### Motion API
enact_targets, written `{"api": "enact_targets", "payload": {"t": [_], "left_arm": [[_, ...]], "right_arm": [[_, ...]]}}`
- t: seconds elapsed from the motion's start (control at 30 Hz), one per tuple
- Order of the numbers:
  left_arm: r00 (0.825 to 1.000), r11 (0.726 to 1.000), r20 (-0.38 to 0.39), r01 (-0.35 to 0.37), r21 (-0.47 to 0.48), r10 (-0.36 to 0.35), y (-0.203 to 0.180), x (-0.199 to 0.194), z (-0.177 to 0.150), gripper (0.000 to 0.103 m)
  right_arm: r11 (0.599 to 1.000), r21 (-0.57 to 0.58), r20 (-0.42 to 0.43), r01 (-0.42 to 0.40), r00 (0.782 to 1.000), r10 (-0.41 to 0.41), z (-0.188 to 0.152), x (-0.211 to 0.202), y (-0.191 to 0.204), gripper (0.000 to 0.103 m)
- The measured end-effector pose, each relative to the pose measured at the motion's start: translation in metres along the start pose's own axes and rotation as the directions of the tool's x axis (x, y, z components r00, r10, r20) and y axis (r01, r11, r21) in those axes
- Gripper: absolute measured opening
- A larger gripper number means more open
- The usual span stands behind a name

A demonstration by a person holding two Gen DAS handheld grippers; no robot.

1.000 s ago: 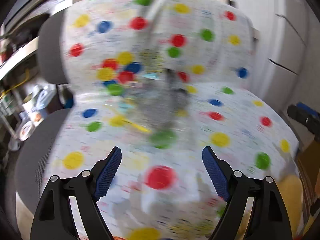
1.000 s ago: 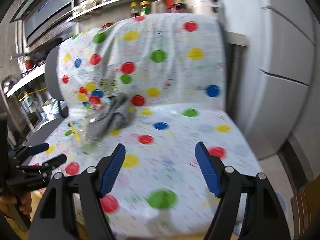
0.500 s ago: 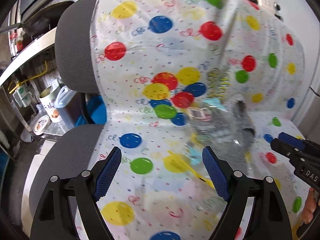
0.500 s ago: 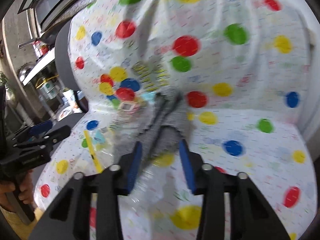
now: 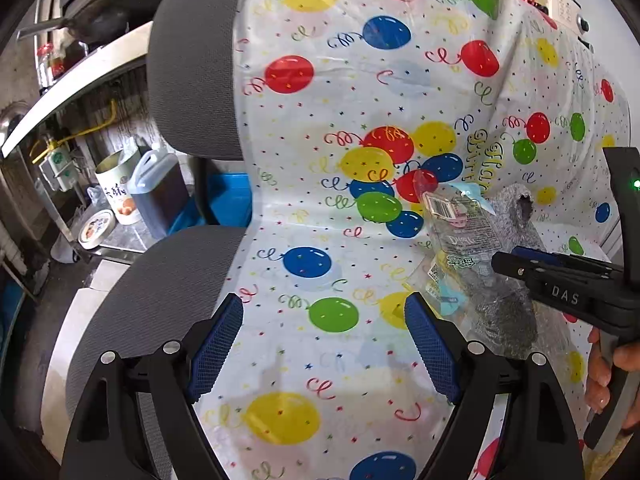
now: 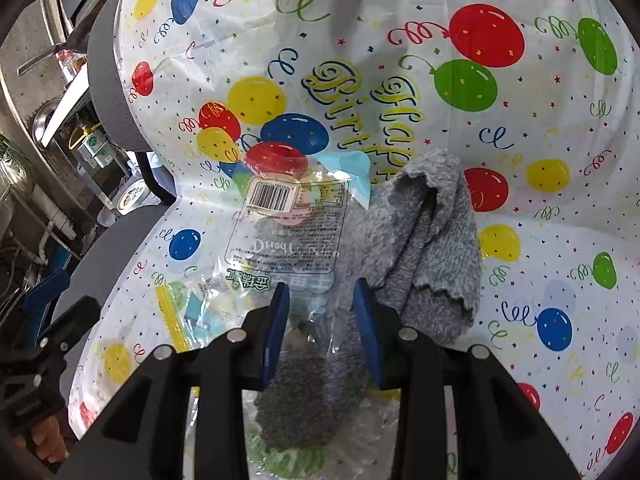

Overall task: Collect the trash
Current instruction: 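Grasp the grey cloth with left tool while right tool grasps the clear bottle, then carry cloth and bottle to the wastebasket and open both tools over it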

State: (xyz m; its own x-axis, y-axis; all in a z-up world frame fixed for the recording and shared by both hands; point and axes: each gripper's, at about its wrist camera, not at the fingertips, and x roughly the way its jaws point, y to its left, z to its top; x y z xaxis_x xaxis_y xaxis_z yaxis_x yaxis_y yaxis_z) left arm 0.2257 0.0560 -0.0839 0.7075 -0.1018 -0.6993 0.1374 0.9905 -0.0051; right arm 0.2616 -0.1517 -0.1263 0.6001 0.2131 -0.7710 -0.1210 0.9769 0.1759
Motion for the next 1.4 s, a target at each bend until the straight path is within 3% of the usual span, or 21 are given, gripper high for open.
{"api": "enact_targets", "payload": {"t": [0.07, 0.33, 0.53, 0.63, 0.8, 0.97, 1.13, 1.23, 1.33, 1.37, 1.4], "left_arm": [[1.0, 1.0, 0.002, -0.003, 0.002, 0.003, 0.001, -0.004, -0.001, 0.083], [1.0, 0.999, 0.022, 0.017, 0.037, -0.017, -0.016, -0.022, -0.002, 0.083], [0.997, 0.992, 0.023, 0.074, 0.105, -0.076, -0.056, -0.023, -0.003, 0.083], [0.994, 0.986, 0.013, 0.108, 0.13, -0.111, -0.082, -0.016, -0.001, 0.083], [0.985, 0.968, -0.029, 0.17, 0.183, -0.167, -0.128, 0.008, 0.008, 0.081], [0.986, 0.957, -0.088, 0.161, 0.24, -0.144, -0.168, 0.045, 0.015, 0.077], [0.982, 0.953, -0.157, 0.149, 0.265, -0.109, -0.182, 0.074, 0.013, 0.072], [0.981, 0.954, -0.172, 0.133, 0.267, -0.089, -0.182, 0.084, 0.011, 0.061], [0.984, 0.959, -0.161, 0.12, 0.256, -0.08, -0.177, 0.09, 0.016, 0.029], [0.983, 0.962, -0.153, 0.139, 0.235, -0.105, -0.172, 0.088, 0.02, 0.012], [0.98, 0.964, -0.148, 0.16, 0.214, -0.13, -0.168, 0.086, 0.024, 0.007]], "right_arm": [[1.0, 0.006, 0.002, -0.011, 1.0, 0.011, -0.001, -0.01, 0.001, 0.005], [1.0, 0.007, 0.17, 0.023, 0.985, -0.024, -0.016, -0.093, -0.021, 0.002], [0.98, 0.042, 0.277, 0.196, 0.94, -0.2, -0.043, -0.152, -0.061, 0.002], [0.968, 0.059, 0.28, 0.244, 0.927, -0.251, -0.059, -0.164, -0.078, 0.002], [0.962, 0.112, 0.282, 0.249, 0.92, -0.271, -0.084, -0.174, -0.104, 0.002], [0.965, 0.148, 0.282, 0.218, 0.926, -0.252, -0.089, -0.174, -0.117, 0.002], [0.967, 0.154, 0.281, 0.204, 0.929, -0.241, -0.093, -0.171, -0.123, 0.002], [0.968, 0.156, 0.282, 0.197, 0.93, -0.235, -0.093, -0.169, -0.124, 0.002], [0.968, 0.158, 0.286, 0.195, 0.929, -0.234, -0.094, -0.169, -0.124, 0.002], [0.968, 0.16, 0.289, 0.196, 0.928, -0.236, -0.094, -0.169, -0.124, 0.002], [0.967, 0.161, 0.291, 0.197, 0.927, -0.238, -0.094, -0.17, -0.123, 0.002]]}}
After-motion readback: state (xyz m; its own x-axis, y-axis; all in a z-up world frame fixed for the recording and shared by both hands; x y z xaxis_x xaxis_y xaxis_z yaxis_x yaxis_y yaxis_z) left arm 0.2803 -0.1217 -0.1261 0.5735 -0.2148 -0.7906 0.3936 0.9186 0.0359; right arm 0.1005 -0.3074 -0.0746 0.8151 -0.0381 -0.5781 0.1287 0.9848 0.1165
